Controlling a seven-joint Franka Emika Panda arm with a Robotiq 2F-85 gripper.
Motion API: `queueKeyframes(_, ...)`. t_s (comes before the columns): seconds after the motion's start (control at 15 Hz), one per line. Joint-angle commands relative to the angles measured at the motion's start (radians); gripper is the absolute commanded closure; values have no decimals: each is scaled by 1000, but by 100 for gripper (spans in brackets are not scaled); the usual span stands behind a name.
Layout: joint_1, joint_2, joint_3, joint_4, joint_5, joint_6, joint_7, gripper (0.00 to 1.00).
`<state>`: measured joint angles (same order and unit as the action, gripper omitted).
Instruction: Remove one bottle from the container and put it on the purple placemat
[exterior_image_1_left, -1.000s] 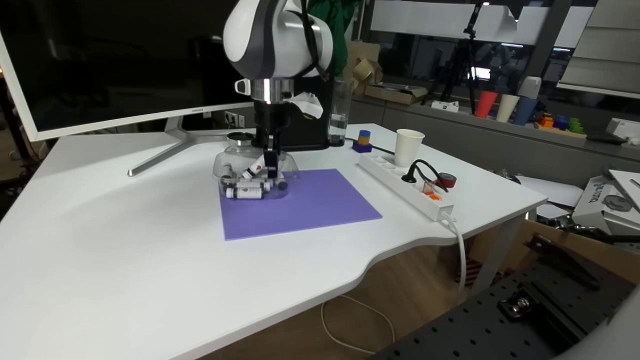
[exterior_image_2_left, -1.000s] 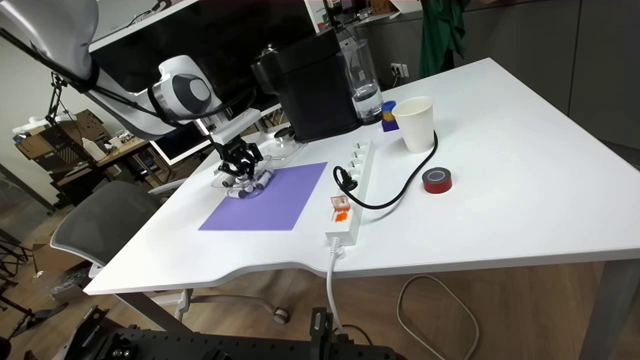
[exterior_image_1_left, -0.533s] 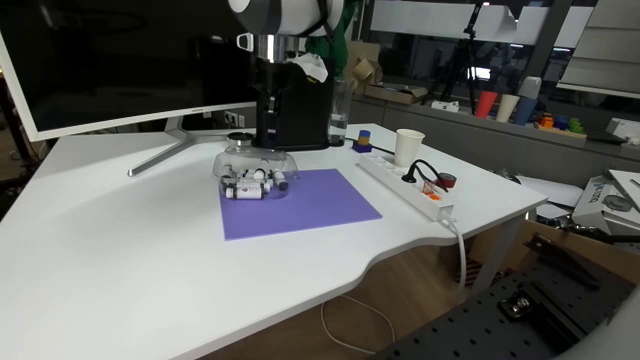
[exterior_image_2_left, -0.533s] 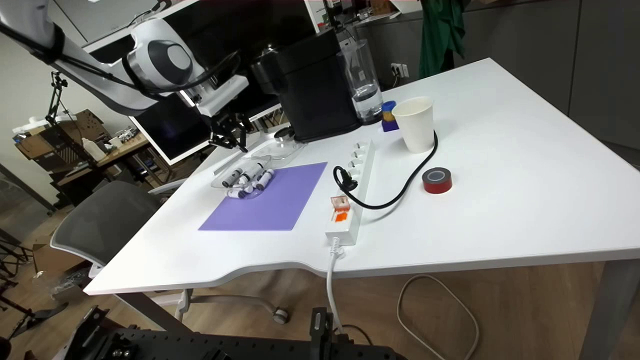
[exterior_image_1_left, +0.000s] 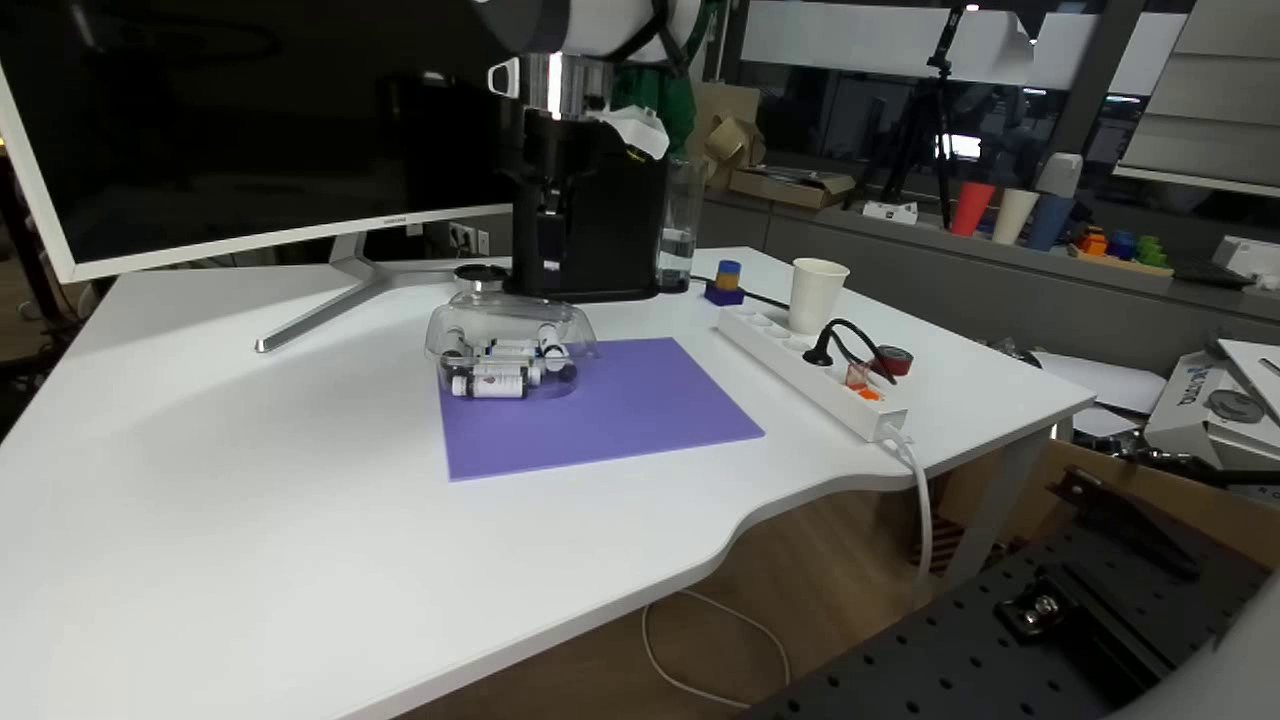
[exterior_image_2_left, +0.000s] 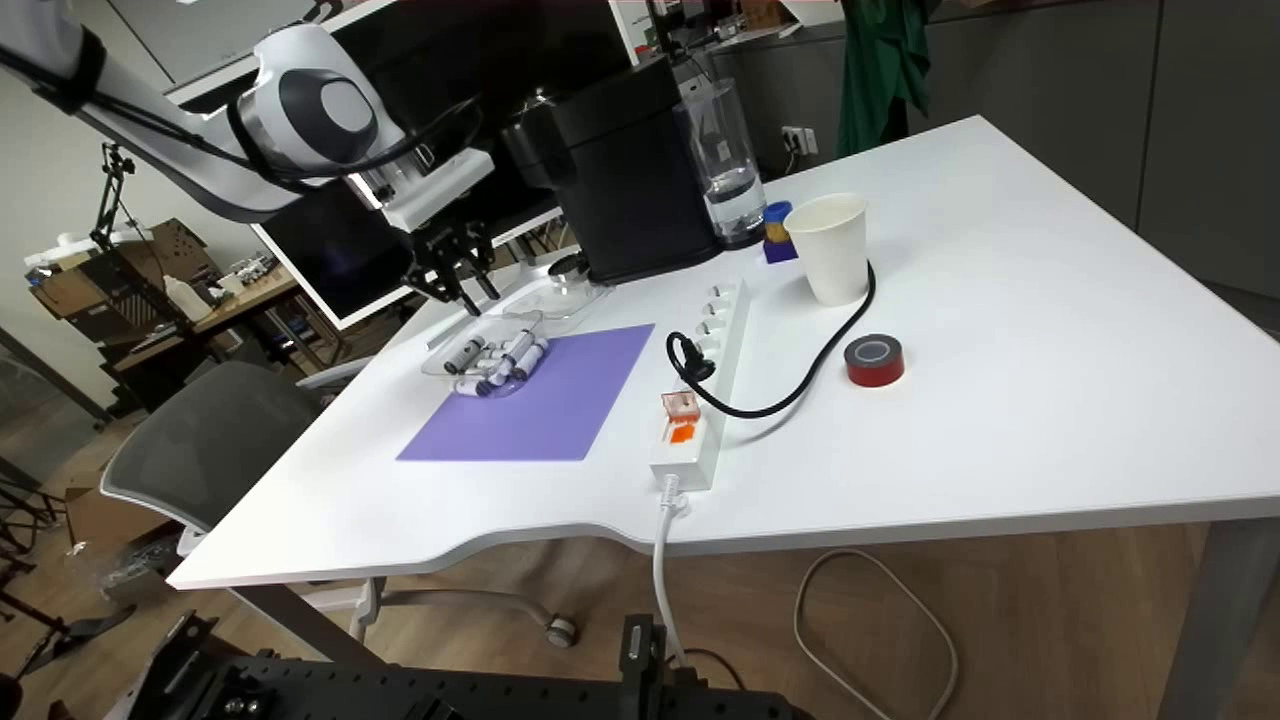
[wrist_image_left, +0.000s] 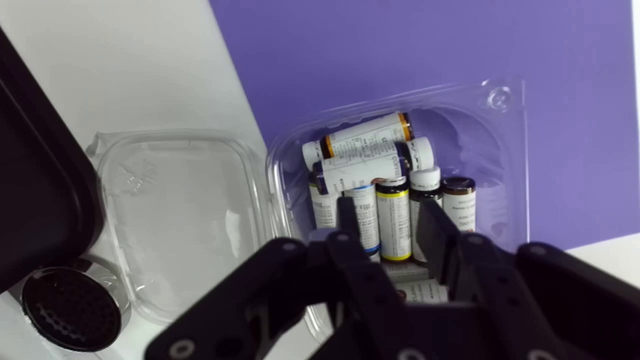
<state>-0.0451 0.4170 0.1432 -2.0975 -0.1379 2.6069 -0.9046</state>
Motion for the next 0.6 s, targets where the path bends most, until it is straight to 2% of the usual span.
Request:
queueKeyframes(0.0,10,24,10,15,32,-42,36,30)
queueKeyframes(0.27,43,71,-6,26,44,-20,138,5)
queueKeyframes(0.4,62,96,-24,39,40,-16,239,0)
queueKeyframes(0.53,73,120,-36,51,33,-2,330,0)
